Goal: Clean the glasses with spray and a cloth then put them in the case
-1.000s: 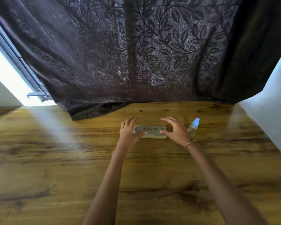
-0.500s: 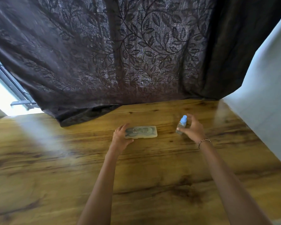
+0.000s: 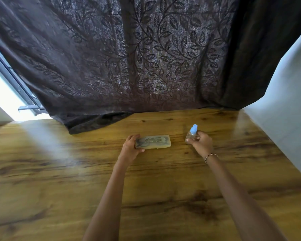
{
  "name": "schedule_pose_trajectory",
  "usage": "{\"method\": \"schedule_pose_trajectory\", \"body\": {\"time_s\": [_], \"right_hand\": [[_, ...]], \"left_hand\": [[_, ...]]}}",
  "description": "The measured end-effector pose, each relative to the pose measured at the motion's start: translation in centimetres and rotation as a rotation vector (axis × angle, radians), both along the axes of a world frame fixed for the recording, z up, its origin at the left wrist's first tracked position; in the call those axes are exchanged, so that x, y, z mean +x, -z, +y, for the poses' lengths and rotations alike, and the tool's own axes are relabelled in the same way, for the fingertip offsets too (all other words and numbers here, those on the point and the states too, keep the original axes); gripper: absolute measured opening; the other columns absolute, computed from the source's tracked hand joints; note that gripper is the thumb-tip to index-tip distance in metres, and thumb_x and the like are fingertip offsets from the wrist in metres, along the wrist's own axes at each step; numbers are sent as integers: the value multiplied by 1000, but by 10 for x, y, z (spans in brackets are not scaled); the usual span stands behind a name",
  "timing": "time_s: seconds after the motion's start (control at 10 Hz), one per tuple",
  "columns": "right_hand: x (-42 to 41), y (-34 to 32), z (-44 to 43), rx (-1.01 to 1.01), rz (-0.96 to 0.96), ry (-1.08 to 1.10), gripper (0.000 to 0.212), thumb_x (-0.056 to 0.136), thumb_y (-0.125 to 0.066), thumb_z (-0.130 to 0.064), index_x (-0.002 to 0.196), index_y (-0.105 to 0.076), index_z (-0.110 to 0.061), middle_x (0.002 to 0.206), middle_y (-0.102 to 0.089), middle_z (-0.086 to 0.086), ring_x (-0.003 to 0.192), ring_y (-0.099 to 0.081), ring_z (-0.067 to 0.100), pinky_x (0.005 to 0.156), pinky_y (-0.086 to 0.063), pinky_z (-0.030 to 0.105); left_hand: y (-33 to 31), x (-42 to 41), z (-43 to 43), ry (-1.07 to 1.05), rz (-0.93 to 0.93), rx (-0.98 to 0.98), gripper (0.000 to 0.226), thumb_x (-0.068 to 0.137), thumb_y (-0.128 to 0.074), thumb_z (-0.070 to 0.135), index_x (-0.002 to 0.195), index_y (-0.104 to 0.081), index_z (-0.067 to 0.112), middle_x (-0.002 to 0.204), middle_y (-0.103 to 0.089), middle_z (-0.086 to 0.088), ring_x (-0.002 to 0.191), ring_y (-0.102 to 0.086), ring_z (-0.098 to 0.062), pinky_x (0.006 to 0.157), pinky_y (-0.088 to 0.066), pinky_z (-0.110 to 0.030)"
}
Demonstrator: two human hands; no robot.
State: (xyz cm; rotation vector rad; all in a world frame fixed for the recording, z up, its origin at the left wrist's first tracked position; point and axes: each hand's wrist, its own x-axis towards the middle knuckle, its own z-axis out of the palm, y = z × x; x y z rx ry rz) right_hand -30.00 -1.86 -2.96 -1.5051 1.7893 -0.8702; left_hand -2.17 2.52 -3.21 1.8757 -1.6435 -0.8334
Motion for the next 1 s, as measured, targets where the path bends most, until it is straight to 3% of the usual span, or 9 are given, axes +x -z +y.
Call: {"method": "schedule_pose_trajectory", "body": {"time_s": [0.1,0.2,0.3,0.6,0.7,0.8,0.9,1.0], "right_hand": [[15,0,-2,-12,15,-48,29,77,-76,-21,103,-64,-19,88,-65,-6,80,-59,3,61,-38,11],[26,0,-3,-13,24,-83,30,76,-76,-21,104,-64,-20,87,-64,-8,77,-58,0,55,-34,3],[31,4,-5,-19,8,-111,26,76,-76,-20,98,-63,-21,89,-66,-6,85,-63,9,60,-39,11],[34,10,-1,-7,37,-111,36,79,-75,-24,112,-60,-21,87,-62,-11,76,-58,-1,59,-39,8],[31,12,-4,1,22,-130,41,78,-76,-24,114,-60,-21,95,-65,-7,83,-60,4,67,-45,13],[27,10,-3,59,0,-182,55,76,-78,-22,126,-54,-20,108,-61,-8,96,-57,7,77,-48,19],[20,8,-2,66,17,-211,50,83,-69,-12,129,-49,-20,109,-56,-11,106,-56,10,77,-47,15],[13,2,-5,-18,37,-154,40,90,-47,3,126,-53,-12,122,-60,1,117,-55,17,97,-42,23]], "left_hand": [[1,3,1,-6,10,-4,69,77,-74,5,138,-43,8,138,-42,-11,127,-43,-28,110,-34,-36],[1,6,2,-9,2,-4,69,76,-75,6,138,-44,9,137,-43,-11,126,-43,-28,109,-34,-34],[3,8,3,-12,-3,-6,68,77,-75,8,138,-44,10,138,-44,-10,126,-43,-27,106,-33,-32],[5,9,2,-13,-6,-25,69,77,-74,8,139,-43,10,139,-43,-10,127,-44,-27,110,-34,-36],[7,11,2,-7,-4,-40,73,78,-74,10,142,-39,11,143,-41,-10,130,-40,-27,111,-32,-36],[7,13,3,21,25,-9,98,74,-79,21,151,-18,15,152,-29,-9,140,-25,-29,117,-20,-45],[4,13,-2,82,55,-62,124,69,-82,36,151,8,13,158,-15,-9,145,-9,-27,118,3,-52],[-7,4,-10,43,99,-203,116,75,-71,52,151,10,19,159,-8,-5,146,-2,-22,114,10,-49]]}}
